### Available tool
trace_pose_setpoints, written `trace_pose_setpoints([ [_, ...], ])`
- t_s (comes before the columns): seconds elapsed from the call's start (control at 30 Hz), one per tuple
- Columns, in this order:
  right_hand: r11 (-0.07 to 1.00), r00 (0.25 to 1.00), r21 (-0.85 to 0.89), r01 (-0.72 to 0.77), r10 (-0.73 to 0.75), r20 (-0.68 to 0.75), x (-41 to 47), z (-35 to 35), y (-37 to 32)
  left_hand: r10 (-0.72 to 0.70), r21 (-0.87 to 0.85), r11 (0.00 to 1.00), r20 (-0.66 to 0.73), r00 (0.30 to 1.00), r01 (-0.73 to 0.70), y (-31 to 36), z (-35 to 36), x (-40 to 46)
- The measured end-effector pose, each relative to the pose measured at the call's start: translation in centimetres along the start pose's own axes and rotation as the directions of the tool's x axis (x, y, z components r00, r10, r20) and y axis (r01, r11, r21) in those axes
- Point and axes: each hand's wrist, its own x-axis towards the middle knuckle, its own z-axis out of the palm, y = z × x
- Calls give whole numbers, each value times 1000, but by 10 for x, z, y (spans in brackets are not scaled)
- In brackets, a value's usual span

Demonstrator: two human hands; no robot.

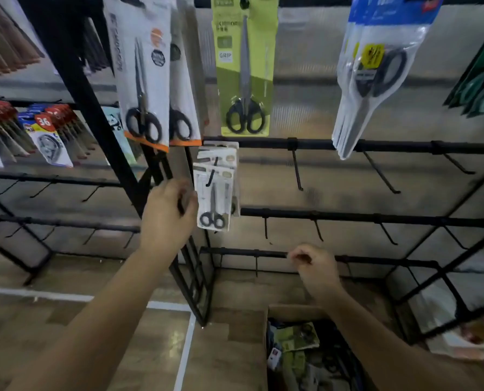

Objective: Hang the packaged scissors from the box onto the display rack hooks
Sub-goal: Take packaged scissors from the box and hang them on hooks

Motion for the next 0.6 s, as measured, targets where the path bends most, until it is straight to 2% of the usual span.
trace_pose_setpoints([
  [0.07, 998, 999, -21, -54, 54, 3, -7, 6, 19, -7, 17, 1000, 84, 996, 6, -5, 18, -21],
  [0.13, 983, 982, -7, -185, 185, 36, -15, 11, 36, -21, 23, 1000, 178, 984, 17, -10, 37, -42],
  [0.3, 891, 892, 52, -450, 447, 60, -43, 26, 106, -85, 95, 994, 381, 921, 53, -26, 86, -96],
  [0.47, 756, 760, 80, -650, 648, 59, -92, 37, 177, -196, 163, 979, 623, 757, 119, -37, 147, -155],
  [0.6, 642, 665, 244, -726, 746, 15, -127, 53, 224, -226, 184, 974, 754, 617, 132, -35, 196, -198],
])
